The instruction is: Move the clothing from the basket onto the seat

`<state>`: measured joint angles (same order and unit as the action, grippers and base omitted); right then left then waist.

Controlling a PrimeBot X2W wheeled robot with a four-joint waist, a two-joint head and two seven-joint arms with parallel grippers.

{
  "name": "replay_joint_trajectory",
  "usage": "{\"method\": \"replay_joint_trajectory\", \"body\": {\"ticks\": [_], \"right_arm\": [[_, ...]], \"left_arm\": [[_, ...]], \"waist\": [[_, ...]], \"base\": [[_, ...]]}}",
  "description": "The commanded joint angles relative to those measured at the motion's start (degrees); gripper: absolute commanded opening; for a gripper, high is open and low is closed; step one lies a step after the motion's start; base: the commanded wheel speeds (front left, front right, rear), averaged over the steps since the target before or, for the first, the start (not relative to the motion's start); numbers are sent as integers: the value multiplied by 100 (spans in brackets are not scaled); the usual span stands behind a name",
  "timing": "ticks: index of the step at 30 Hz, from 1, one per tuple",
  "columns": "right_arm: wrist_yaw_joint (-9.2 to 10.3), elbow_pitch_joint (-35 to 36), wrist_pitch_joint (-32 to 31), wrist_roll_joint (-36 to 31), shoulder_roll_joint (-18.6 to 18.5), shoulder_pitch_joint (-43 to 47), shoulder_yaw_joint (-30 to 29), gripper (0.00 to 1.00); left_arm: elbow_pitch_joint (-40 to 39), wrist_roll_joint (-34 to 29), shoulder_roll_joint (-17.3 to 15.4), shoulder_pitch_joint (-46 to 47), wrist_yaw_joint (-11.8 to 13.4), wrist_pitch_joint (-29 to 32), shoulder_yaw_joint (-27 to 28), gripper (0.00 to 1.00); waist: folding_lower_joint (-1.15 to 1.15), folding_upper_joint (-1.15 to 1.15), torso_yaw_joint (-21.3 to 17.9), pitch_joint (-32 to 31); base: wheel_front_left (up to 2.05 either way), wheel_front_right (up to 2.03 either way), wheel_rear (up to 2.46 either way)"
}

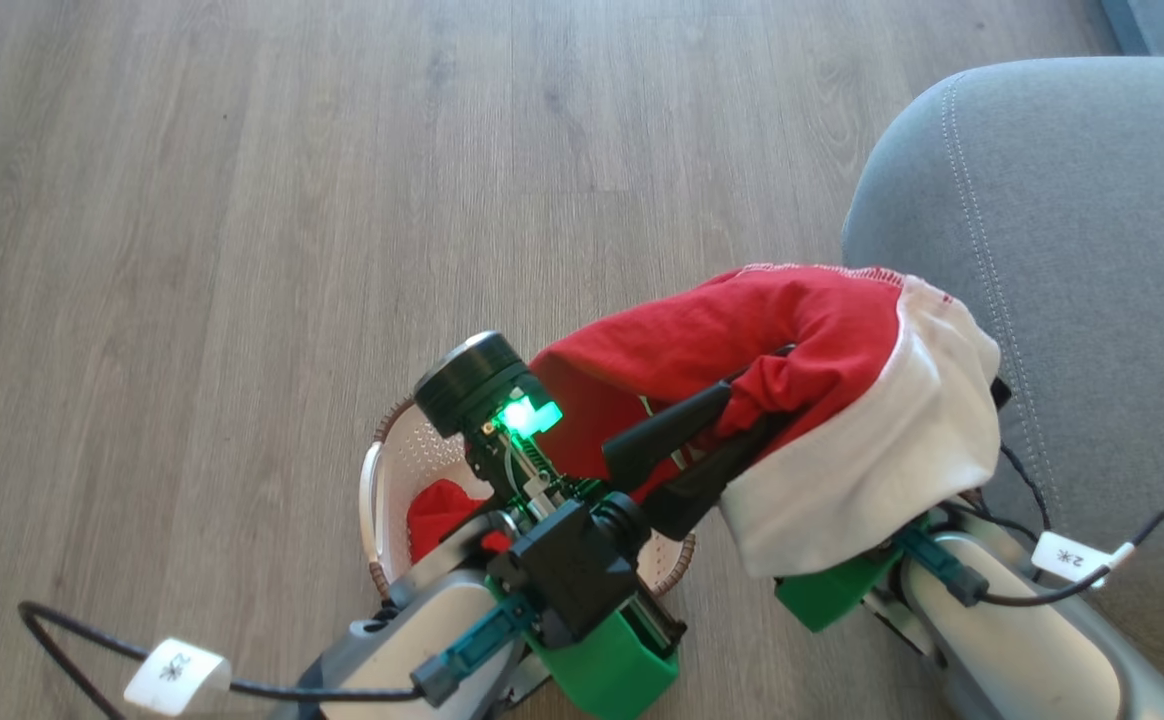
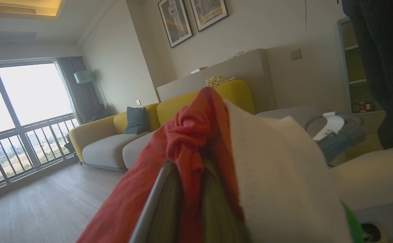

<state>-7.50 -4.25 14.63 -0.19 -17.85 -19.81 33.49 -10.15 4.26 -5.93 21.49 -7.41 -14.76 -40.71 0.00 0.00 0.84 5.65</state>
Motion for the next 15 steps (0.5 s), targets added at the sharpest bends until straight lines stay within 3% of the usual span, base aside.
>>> {"method": "replay_joint_trajectory", "body": {"ticks": [1, 2, 3, 4, 15], "right_arm": [[1, 165, 37, -48, 33, -185, 74, 100], [1, 153, 37, -10, 64, -166, 47, 100], [1, 137, 37, 39, 111, -140, -27, 24], [1, 153, 37, 56, 164, -124, -140, 0], [1, 308, 37, 294, 641, 150, -1133, 0]], "left_arm": [[-186, 48, -17, 270, -6, -24, 132, 0], [-181, 56, -16, 270, -6, -24, 115, 0], [-176, 63, -16, 268, -6, -24, 103, 0], [-167, 73, -15, 260, -6, -24, 103, 0], [-137, 68, -2, 179, -7, -24, 395, 0]], "waist": [[0, 0, 8, -13], [0, 0, 13, -20], [0, 0, 19, -26], [0, 0, 24, -26], [0, 0, 66, -21]], "base": [[0, 0, 0], [0, 0, 0], [0, 0, 0], [0, 0, 0], [0, 0, 0]]}}
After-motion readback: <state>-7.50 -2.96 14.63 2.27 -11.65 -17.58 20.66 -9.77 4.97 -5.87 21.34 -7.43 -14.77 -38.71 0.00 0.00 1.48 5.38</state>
